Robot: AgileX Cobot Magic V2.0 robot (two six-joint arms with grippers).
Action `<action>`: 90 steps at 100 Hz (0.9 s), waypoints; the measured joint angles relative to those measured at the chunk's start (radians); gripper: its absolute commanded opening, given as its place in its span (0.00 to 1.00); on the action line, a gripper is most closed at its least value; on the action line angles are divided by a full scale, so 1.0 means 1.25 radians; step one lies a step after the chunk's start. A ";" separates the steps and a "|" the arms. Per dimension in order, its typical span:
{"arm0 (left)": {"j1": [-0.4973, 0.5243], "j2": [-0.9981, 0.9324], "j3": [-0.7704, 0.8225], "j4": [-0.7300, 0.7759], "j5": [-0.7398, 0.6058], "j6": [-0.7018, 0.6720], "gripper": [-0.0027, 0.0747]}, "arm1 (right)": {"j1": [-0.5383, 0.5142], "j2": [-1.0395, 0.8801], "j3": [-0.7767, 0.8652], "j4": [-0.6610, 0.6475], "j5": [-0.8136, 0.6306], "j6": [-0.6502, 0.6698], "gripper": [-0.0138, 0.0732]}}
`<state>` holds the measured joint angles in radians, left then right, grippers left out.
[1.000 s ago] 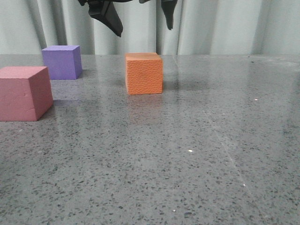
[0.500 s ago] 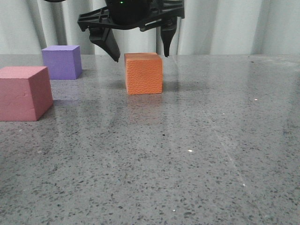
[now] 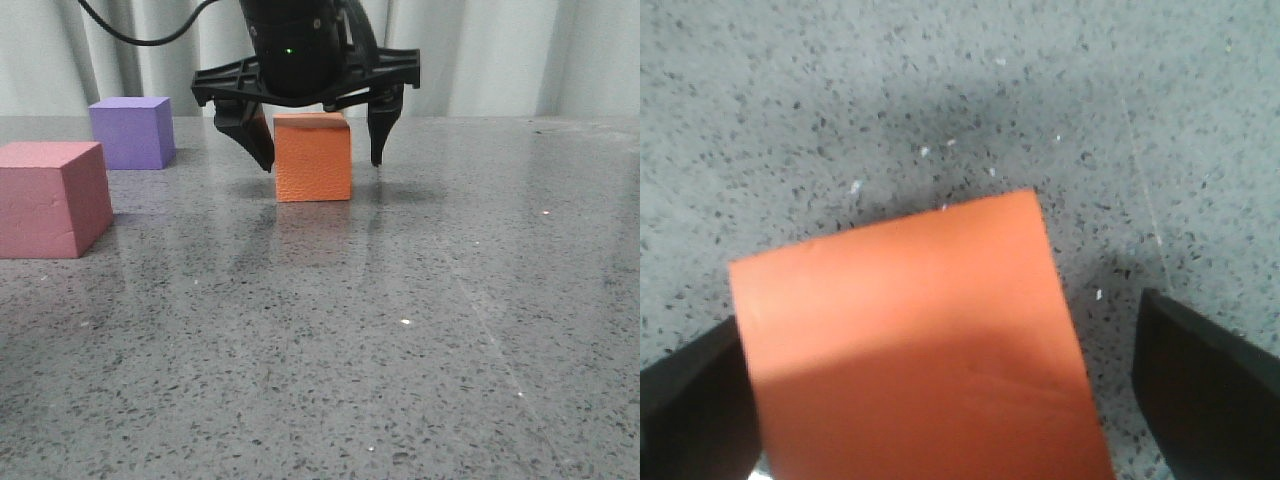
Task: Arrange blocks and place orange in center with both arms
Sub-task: 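Lower the left gripper over the orange cube and close on it, then lift the orange cube with the left gripper toward the purple cube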
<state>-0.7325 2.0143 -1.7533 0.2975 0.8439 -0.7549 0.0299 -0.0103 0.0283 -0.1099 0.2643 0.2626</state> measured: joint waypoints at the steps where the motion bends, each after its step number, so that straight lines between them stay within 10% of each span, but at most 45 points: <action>1: 0.000 0.000 0.000 0.000 0.000 0.000 0.80 | 0.000 0.000 0.000 0.000 0.000 0.000 0.02; 40: -0.002 0.003 0.000 0.004 0.002 -0.003 0.01 | 0.000 0.000 0.000 0.000 0.000 0.000 0.02; 90: -0.002 -0.144 0.014 0.210 0.060 -0.006 0.01 | 0.000 0.000 0.000 0.000 0.000 0.000 0.02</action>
<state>-0.7347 1.8342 -1.7360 0.5598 0.9191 -0.7622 0.0299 -0.0103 0.0283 -0.1099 0.2643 0.2626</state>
